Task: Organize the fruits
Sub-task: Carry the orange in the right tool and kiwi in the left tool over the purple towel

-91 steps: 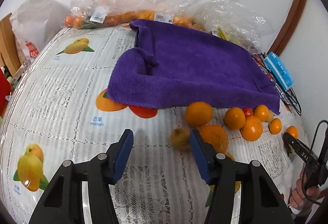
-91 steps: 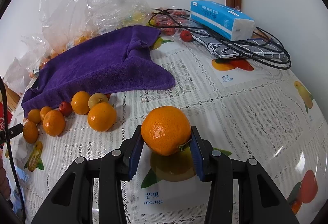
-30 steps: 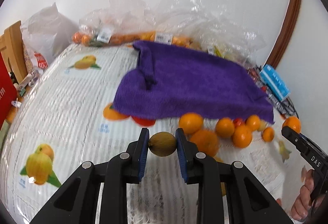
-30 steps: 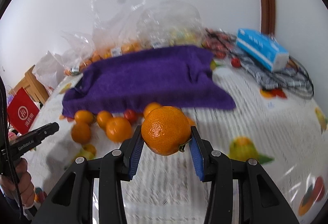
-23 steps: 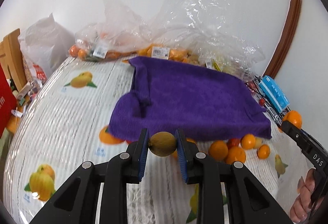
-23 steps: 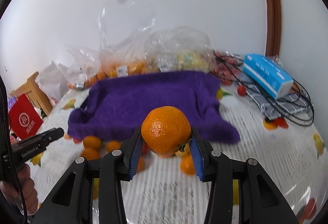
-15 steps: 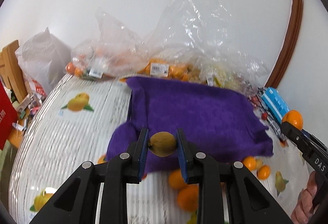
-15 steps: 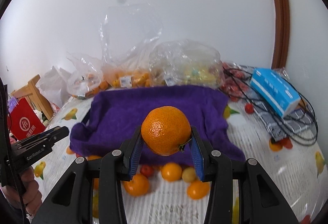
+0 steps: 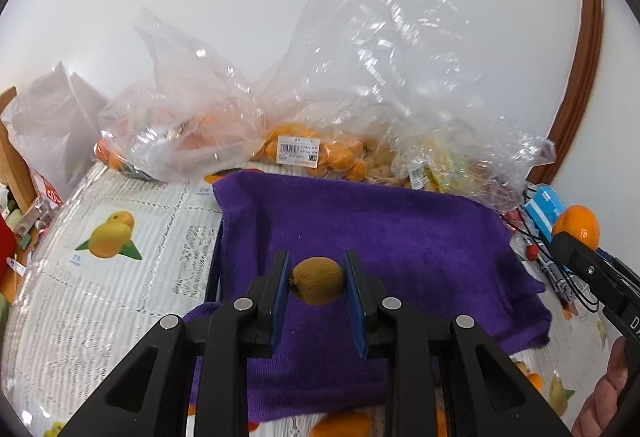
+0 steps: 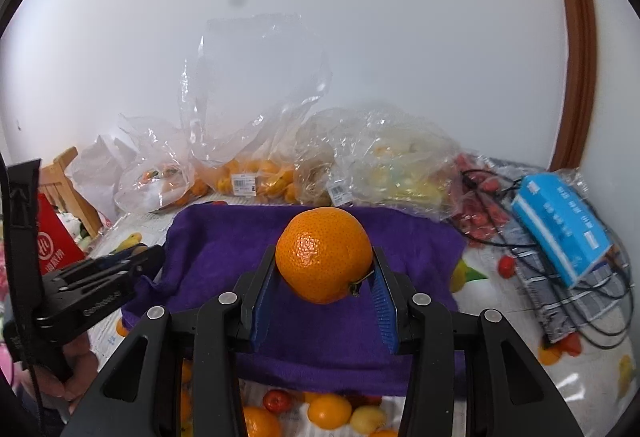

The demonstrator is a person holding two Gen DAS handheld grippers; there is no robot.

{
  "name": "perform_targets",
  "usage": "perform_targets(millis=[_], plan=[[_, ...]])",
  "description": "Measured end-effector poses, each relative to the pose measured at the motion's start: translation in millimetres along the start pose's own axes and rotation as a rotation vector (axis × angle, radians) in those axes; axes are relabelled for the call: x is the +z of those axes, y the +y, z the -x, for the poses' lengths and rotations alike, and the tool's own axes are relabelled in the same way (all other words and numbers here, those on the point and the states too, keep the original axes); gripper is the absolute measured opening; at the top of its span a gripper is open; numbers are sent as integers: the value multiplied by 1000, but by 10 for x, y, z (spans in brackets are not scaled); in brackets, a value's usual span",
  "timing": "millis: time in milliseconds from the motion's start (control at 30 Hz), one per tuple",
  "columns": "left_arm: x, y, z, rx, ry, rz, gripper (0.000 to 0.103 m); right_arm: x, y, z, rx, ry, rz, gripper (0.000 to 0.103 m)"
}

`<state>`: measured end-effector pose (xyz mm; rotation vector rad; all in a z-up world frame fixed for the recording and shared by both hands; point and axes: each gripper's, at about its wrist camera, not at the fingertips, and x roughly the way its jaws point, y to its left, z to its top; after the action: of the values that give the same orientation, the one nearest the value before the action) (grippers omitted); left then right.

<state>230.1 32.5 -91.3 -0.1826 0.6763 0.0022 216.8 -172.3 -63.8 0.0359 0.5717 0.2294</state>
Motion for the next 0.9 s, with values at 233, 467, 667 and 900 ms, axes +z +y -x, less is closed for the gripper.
perform_targets(millis=[233,467,667,900], plan=[[-93,31,-95,21,-5,-8,25,-178,-143,-271,2,42,-53,44],[-118,60,-159,9,-2,6,25,-295,-347,-542,5,129,-117,44],[-161,41,-250,15,20,-5,25,-350,-303,-586,-9,139,-85,44],[-199,1,-339,33,50,-31,25,-385,-258,-668,-4,166,-61,44]])
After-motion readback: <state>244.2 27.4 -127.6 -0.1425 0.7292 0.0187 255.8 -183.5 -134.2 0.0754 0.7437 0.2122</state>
